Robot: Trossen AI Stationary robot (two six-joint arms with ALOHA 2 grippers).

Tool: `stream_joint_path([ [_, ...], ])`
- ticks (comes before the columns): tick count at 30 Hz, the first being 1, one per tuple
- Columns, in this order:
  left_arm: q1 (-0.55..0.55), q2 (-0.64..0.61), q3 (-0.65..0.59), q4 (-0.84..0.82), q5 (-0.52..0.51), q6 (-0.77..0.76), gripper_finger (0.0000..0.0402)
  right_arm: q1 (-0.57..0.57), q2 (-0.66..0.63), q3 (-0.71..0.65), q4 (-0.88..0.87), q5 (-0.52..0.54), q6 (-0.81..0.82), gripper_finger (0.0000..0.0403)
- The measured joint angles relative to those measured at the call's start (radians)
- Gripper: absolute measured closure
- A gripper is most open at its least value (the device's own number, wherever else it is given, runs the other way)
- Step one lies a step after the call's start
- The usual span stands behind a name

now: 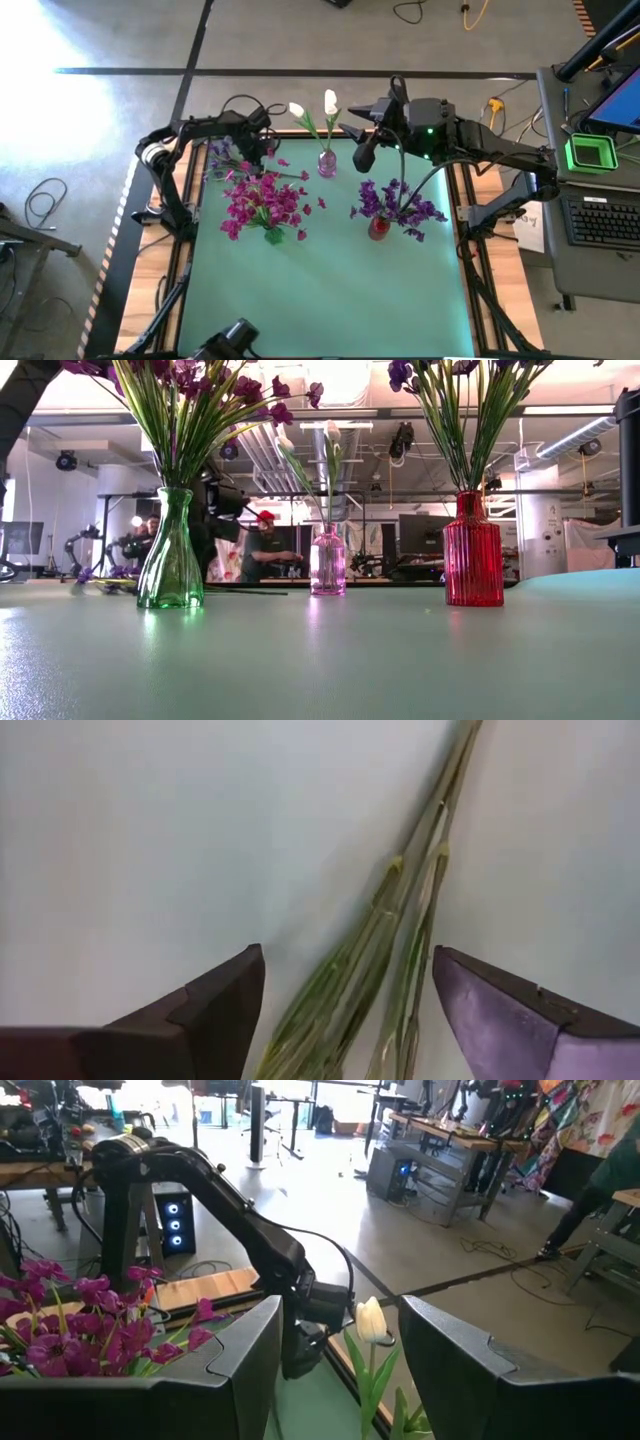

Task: Sort flowers into vase by color
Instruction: Put the violet flowers into the red flower vase

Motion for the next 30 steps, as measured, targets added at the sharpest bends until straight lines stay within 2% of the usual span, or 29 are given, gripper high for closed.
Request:
stream_joint_path([
  [5,-0.004,0.032,0.003,-0.004,-0.006,0.011,0.0128,0.0,0.0,0.0,0.0,0.0,-0.001,0.0209],
  [10,-0.009,0.05,0.004,-0.007,-0.069,0.034,0.0146,0.0,0.0,0.0,0.0,0.0,-0.001,0.0209],
  [14,-0.01,0.051,0.003,-0.003,-0.1,0.051,0.0202,0.0,0.0,0.0,0.0,0.0,-0.001,0.0209],
  [23,-0.007,0.053,0.003,-0.019,-0.122,0.05,0.0387,0.0,0.0,0.0,-0.001,0.0,-0.001,0.0209],
  [26,-0.007,0.046,0.002,-0.023,-0.127,0.047,0.039,0.0,0.0,0.0,-0.002,0.0,-0.001,0.0209],
  [30,-0.009,0.012,-0.006,-0.057,-0.186,0.046,0.0398,0.0,0.0,0.0,-0.002,0.0,-0.001,0.0209],
])
